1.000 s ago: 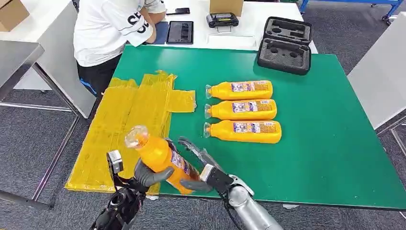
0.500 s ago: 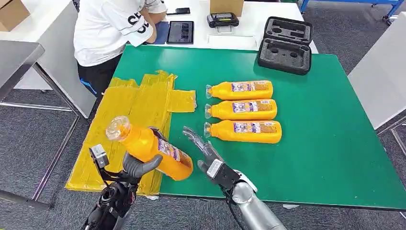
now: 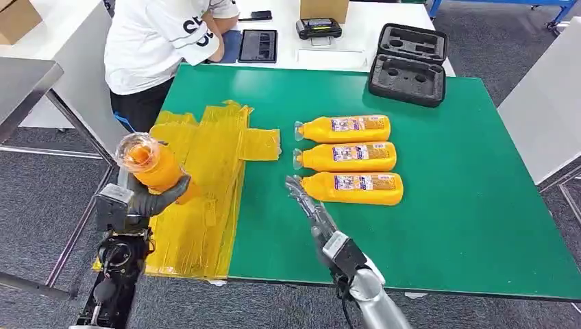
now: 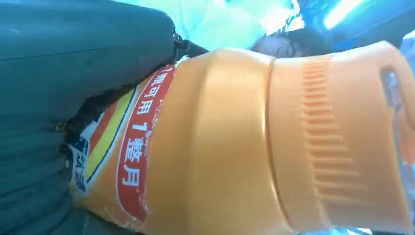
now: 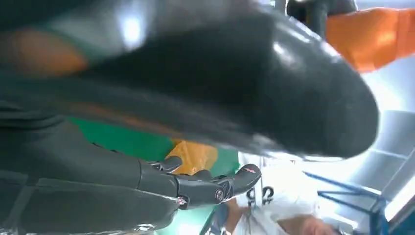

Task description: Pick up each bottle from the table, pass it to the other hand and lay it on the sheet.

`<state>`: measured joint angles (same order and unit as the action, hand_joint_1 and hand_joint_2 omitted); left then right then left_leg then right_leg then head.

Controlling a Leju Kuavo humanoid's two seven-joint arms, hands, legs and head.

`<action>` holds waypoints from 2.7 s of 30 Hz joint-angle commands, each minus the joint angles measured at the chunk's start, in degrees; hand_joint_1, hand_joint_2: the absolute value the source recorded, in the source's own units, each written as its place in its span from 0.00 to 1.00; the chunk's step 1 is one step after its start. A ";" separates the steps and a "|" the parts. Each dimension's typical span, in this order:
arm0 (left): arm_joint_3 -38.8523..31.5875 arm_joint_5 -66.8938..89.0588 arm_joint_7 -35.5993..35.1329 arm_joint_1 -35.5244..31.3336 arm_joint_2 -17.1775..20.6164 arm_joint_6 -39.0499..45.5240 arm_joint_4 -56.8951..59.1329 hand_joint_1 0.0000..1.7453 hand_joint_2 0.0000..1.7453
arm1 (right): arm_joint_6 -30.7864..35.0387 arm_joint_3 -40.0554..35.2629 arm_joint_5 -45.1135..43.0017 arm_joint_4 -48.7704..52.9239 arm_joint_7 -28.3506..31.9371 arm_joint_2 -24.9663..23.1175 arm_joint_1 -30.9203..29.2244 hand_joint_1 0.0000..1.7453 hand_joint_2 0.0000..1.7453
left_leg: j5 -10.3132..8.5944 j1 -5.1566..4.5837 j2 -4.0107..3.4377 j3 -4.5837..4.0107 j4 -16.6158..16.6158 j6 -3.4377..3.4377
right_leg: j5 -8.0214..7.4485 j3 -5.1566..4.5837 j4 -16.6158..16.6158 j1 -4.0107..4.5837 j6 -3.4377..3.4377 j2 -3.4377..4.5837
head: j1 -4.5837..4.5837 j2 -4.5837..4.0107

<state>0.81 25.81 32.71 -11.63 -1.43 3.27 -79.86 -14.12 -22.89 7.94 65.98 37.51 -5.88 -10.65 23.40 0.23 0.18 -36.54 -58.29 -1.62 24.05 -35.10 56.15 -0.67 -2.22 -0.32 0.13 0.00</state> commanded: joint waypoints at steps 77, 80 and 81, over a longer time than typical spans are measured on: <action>38.75 35.94 -16.90 -16.30 21.14 -14.83 32.16 0.00 1.00 | -1.72 16.20 -5.04 8.60 0.39 -1.85 3.10 0.00 0.00 | -0.01 0.02 -0.20 0.70 0.17 0.19 | 0.00 0.60 -0.03 0.03 0.13 0.23 | 0.00 0.00; 38.63 36.15 -16.97 -15.94 20.89 -14.59 32.22 0.00 1.00 | -1.45 16.30 -5.18 8.62 0.33 -1.93 3.12 0.00 0.00 | -0.08 -0.02 -0.11 0.52 0.12 0.15 | -0.02 0.44 0.04 -0.02 0.07 0.14 | 0.02 0.00; 38.63 36.15 -16.97 -15.94 20.89 -14.59 32.22 0.00 1.00 | -1.45 16.30 -5.18 8.62 0.33 -1.93 3.12 0.00 0.00 | -0.08 -0.02 -0.11 0.52 0.12 0.15 | -0.02 0.44 0.04 -0.02 0.07 0.14 | 0.02 0.00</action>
<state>37.77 61.20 15.82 -29.31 20.50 -10.97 -53.53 -16.46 -6.80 3.19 79.23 37.62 -7.34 -5.46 23.27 0.24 0.20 -36.24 -58.26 -1.49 24.02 -34.82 56.27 -0.66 -2.18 -0.31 0.15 0.00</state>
